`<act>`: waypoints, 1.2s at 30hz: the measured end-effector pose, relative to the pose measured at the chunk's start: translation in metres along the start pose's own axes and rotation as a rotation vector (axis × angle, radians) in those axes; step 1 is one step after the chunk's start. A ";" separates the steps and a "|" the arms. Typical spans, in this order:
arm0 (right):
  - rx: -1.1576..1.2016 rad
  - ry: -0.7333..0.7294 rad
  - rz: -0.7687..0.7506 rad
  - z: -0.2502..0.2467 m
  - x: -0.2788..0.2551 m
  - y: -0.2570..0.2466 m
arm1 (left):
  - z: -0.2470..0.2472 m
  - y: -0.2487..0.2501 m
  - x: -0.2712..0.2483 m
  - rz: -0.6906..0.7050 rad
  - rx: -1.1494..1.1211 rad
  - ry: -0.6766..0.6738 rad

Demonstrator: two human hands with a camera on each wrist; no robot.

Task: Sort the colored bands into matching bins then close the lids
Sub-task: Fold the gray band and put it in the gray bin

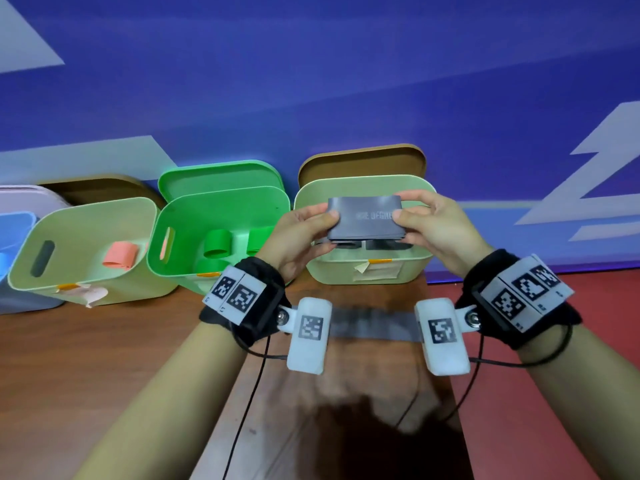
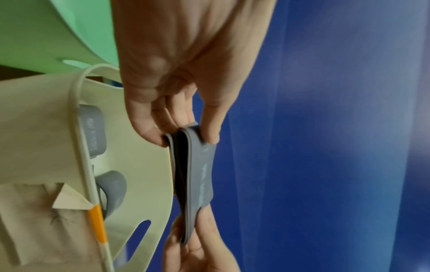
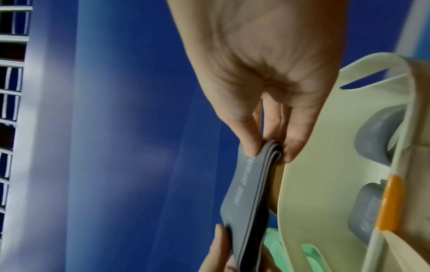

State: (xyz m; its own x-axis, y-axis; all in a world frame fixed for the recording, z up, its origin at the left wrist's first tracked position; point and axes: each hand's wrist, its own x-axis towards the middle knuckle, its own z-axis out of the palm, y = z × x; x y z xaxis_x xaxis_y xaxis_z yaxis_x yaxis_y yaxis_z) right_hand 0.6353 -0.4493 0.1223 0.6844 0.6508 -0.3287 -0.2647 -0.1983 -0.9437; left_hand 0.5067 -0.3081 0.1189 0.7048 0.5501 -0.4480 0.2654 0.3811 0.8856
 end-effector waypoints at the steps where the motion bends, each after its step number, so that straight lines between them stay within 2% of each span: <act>1: 0.003 -0.004 0.006 -0.002 0.004 0.003 | -0.001 -0.002 0.005 -0.006 0.007 0.001; 8: -0.097 0.039 0.112 0.003 0.035 0.026 | -0.003 -0.013 0.032 0.092 0.169 0.130; 12: -0.187 0.080 0.202 0.013 0.053 0.037 | -0.008 -0.021 0.051 0.122 0.500 0.143; 18: -0.340 0.040 0.308 0.025 0.073 0.053 | -0.006 -0.022 0.072 0.010 0.800 0.117; 23: -0.554 -0.041 0.330 0.031 0.085 0.060 | -0.001 -0.020 0.079 -0.055 1.072 0.065; 26: -0.601 -0.097 0.421 0.037 0.092 0.064 | 0.002 -0.021 0.080 -0.162 1.116 0.000; 30: -0.481 -0.171 0.565 0.040 0.100 0.068 | 0.005 -0.024 0.088 -0.307 1.134 -0.054; 36: -0.466 -0.204 0.623 0.044 0.100 0.068 | 0.007 -0.031 0.099 -0.393 1.172 -0.051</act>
State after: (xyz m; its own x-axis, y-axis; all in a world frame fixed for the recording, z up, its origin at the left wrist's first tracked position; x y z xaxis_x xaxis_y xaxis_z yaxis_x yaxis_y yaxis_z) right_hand 0.6557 -0.3654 0.0266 0.3546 0.4317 -0.8294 -0.2154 -0.8255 -0.5217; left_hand 0.5724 -0.2705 0.0484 0.4622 0.5089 -0.7262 0.8747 -0.3963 0.2790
